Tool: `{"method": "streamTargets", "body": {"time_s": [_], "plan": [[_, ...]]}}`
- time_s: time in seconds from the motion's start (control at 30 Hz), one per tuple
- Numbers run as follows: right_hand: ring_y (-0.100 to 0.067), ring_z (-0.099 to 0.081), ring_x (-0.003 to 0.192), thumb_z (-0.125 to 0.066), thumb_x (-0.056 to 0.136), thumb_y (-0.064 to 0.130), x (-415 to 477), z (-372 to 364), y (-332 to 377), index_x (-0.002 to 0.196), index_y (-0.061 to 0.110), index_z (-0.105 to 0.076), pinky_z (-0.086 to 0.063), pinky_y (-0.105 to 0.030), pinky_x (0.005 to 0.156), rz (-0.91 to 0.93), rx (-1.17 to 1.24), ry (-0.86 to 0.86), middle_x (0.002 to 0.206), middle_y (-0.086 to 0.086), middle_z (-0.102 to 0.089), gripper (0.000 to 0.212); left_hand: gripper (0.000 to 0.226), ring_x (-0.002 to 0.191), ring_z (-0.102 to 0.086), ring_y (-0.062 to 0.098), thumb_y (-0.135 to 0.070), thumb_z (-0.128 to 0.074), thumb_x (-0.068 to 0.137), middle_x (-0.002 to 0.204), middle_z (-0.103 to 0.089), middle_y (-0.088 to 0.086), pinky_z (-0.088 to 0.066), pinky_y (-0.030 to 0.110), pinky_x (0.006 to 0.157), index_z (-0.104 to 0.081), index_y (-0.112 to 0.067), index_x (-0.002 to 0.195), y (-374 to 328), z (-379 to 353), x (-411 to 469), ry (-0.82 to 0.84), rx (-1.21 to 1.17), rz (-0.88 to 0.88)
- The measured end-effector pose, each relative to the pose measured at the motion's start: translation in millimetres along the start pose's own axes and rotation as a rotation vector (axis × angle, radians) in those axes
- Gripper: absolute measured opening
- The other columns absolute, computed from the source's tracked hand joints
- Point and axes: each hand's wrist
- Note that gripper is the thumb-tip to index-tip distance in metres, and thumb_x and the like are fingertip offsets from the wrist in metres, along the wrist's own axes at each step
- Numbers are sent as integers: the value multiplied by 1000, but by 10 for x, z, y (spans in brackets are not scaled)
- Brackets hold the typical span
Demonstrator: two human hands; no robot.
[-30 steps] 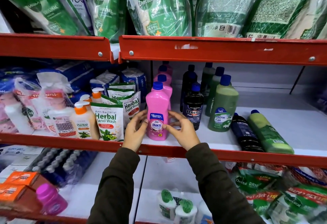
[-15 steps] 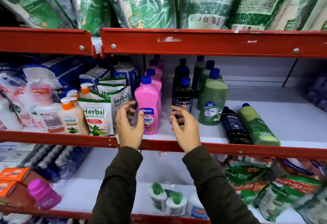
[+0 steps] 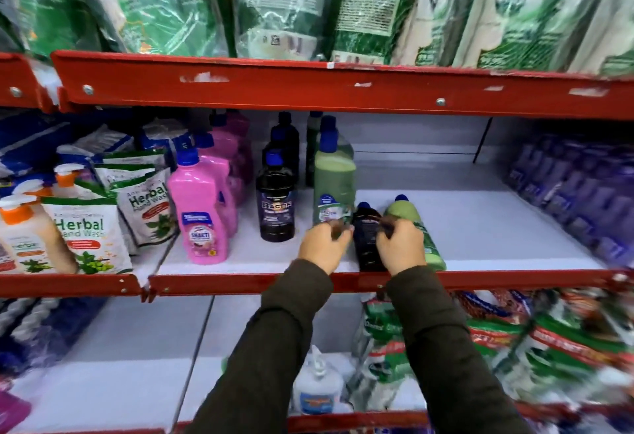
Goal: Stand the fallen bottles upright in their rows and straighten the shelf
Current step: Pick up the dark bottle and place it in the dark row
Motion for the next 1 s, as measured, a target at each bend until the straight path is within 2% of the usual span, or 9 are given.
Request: {"method": "streamTargets", "body": {"time_s": [0.13, 0.27, 0.33, 0.4, 0.53, 0.67, 0.73, 0.87, 1.0], "plan": [[-43, -65, 107, -58, 87, 7, 49, 14, -18, 114, 3, -70, -52, -39, 87, -77, -64, 108, 114, -27, -70, 30, 60, 112, -66, 38, -55, -59, 88, 124, -68, 21, -55, 44, 97, -63, -7, 122, -39, -366, 304, 85, -41, 352], [-42, -66, 105, -57, 86, 5, 99, 8, -52, 112, 2, -71, -53, -39, 85, -67, -69, 137, 112, -27, -71, 29, 73, 114, -65, 35, -60, -67, 81, 125, -67, 17, -52, 38, 100, -58, -3, 126, -73, -444, 421, 66, 3, 414], [-41, -66, 107, -58, 86, 5, 114, 23, -89, 114, 2, -71, -52, -38, 89, -68, -30, 138, 114, -26, -71, 30, 74, 109, -68, 30, -57, -77, 72, 120, -71, 11, -51, 35, 100, -61, -3, 121, -66, -428, 391, 65, -154, 437], [-40, -66, 107, -60, 86, 8, 104, 44, -119, 115, 3, -70, -51, -37, 90, -61, 13, 128, 115, -24, -71, 31, 80, 104, -71, 29, -59, -84, 55, 116, -74, 12, -54, 40, 101, -67, -6, 113, -27, -410, 345, 36, -337, 451], [-40, -66, 101, -61, 88, 20, 146, 113, -187, 106, 2, -70, -50, -37, 85, -83, 94, 132, 108, -23, -72, 27, 52, 110, -68, 30, -17, -80, 80, 124, -68, 20, -55, 39, 99, -61, 5, 124, -176, -349, 220, 0, -608, 379], [-32, -69, 107, -70, 85, 17, 227, 241, -251, 114, 6, -70, -52, -45, 101, -122, 375, 290, 113, -14, -74, 30, 43, 90, -65, 12, -9, -73, 86, 115, -67, 14, -55, 14, 75, -60, 2, 126, -266, -259, 79, -18, -565, 212], [-31, -68, 110, -73, 84, 8, 223, 296, -273, 118, 2, -67, -51, -49, 104, -119, 513, 316, 116, -16, -73, 35, 43, 91, -66, 10, -10, -73, 86, 114, -67, 11, -57, 13, 72, -60, -2, 127, -288, -232, 10, -17, -560, 170], [-32, -67, 112, -77, 79, 1, 131, 410, -230, 122, -2, -62, -51, -48, 103, -74, 607, 286, 117, -19, -71, 45, 44, 109, -64, 20, -13, -75, 85, 112, -67, 3, -55, 38, 100, -62, -8, 127, -333, -163, -98, -34, -511, 65], [-29, -67, 109, -80, 77, 4, -14, 441, -46, 124, -1, -60, -54, -40, 98, 34, 634, 265, 118, -16, -70, 50, 44, 113, -66, 18, -13, -75, 85, 120, -68, 4, -57, 31, 97, -63, -10, 127, -264, 58, -181, -69, -500, -15]]}}
Point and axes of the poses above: each hand's wrist, its own x-axis towards the middle knuckle, its own z-axis out of the back of the hand, y = z × x
